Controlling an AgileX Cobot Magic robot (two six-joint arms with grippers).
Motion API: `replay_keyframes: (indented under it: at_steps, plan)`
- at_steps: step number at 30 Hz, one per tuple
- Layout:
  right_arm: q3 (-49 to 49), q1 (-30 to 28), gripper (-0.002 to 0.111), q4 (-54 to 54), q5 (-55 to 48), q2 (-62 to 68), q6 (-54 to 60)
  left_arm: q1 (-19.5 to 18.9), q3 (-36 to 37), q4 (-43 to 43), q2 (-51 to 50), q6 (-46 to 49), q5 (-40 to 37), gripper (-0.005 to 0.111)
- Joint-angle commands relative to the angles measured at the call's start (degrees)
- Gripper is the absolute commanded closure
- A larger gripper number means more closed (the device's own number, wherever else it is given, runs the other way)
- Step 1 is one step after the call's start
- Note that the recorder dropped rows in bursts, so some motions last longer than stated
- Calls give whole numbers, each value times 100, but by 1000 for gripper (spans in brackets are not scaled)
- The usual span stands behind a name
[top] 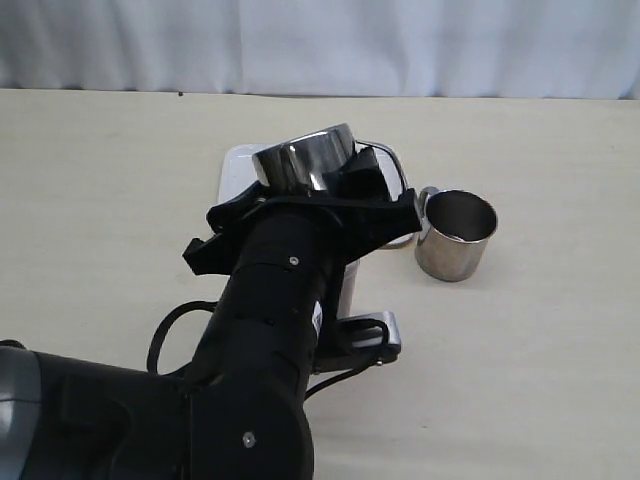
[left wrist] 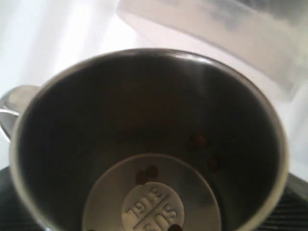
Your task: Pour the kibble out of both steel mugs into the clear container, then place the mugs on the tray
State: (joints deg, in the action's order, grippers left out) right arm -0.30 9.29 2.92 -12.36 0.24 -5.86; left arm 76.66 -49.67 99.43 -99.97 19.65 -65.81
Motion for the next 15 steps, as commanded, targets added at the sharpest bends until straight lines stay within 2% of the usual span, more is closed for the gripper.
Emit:
replay_keyframes:
  at_steps: [1, 4, 8, 11, 15]
  plan:
    - [30, 18, 103, -18, 5, -24, 48, 29, -42, 52, -13, -58, -282, 107]
    - [30, 18, 103, -18, 5, -24, 48, 29, -111, 52, -13, -69, -415, 107]
    - [30, 18, 103, -18, 5, -24, 48, -37, -554, 52, 248, -1278, -415, 107]
    - [30, 18, 103, -18, 5, -24, 48, -278, -757, 52, 536, -2106, -386, 107]
    - [30, 18, 103, -18, 5, -24, 48, -999, -886, -153, 1032, -3594, 1012, 107]
